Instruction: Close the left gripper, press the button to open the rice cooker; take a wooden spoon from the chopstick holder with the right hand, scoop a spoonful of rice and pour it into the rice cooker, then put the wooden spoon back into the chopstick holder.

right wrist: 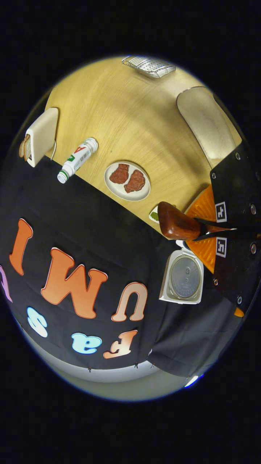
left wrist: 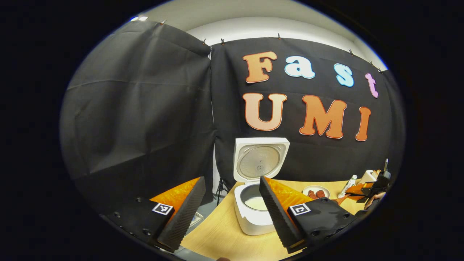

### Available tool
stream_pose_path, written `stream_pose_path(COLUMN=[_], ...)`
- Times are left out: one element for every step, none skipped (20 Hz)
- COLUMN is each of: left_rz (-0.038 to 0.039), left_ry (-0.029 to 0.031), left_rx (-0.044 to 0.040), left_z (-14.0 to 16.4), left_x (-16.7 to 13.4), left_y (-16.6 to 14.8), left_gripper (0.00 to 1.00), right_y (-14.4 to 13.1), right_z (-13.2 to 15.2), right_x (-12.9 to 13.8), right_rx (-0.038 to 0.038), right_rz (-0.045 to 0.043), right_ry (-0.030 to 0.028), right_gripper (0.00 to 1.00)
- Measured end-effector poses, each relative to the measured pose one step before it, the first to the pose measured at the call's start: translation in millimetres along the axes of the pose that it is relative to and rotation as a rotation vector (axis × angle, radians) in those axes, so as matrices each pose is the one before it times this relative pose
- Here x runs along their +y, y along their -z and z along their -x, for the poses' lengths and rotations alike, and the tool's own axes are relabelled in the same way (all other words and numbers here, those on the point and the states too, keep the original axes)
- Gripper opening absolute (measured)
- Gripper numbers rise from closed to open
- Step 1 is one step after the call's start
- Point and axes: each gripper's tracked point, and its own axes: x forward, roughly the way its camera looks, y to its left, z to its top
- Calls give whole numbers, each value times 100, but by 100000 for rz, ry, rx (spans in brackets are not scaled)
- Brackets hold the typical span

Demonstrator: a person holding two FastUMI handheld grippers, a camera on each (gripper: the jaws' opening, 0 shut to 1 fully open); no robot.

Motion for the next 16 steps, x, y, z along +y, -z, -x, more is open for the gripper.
stream_pose_path(left_rz=[-8, -131, -442, -484, -212, 201, 227, 147, 182, 340, 490, 398, 321, 81, 238, 389], left_ry=[512, 612, 754, 633, 494, 421, 494, -71, -131, -35, -11, 101, -392, -689, -593, -470], left_rx=[198, 146, 434, 663, 595, 667, 442, 125, -2, -52, -52, 59, -34, -15, -76, 73], left_z=[-8, 19, 24, -15, -32, 43, -17, 28, -232, 47, 78, 61, 117, 119, 216, 91], left_x=[-58, -150, -245, -170, -139, -47, -84, 118, -650, 39, 28, -9, 147, 174, 212, 262], left_y=[276, 131, 179, 250, 259, 158, 52, -29, 595, -102, 20, -65, 2, -52, -147, -206], left_gripper=[100, 100, 100, 100, 100, 100, 100, 100, 100, 100, 100, 100, 100, 100, 100, 100], right_y=[-44, -5, -66, -238, -87, 3, 189, 344, 320, 400, 460, 451, 333, 271, 185, 385], right_z=[-839, -840, -958, -922, -1168, -783, -994, -736, -978, -792, -940, -670, -698, -680, -596, -396], right_x=[1211, 1246, 1224, 1127, 1047, 983, 895, 846, 870, 751, 531, 494, 530, 352, 314, 534], right_rx=[149, 105, 47, -250, 67, -63, 99, 20, 382, 381, 572, 146, 134, -160, -465, -102], right_rz=[1060, 1064, 766, 312, 603, 961, 1353, 1489, 1296, 1199, 1428, 2102, 2702, 3028, 3236, 3384], right_ry=[-1246, -1380, -1280, -1023, -942, -566, -321, -461, -517, -131, 278, 394, 541, 748, 486, 389], right_gripper=[1, 1, 1, 1, 1, 1, 1, 1, 1, 1, 1, 1, 0, 0, 1, 0])
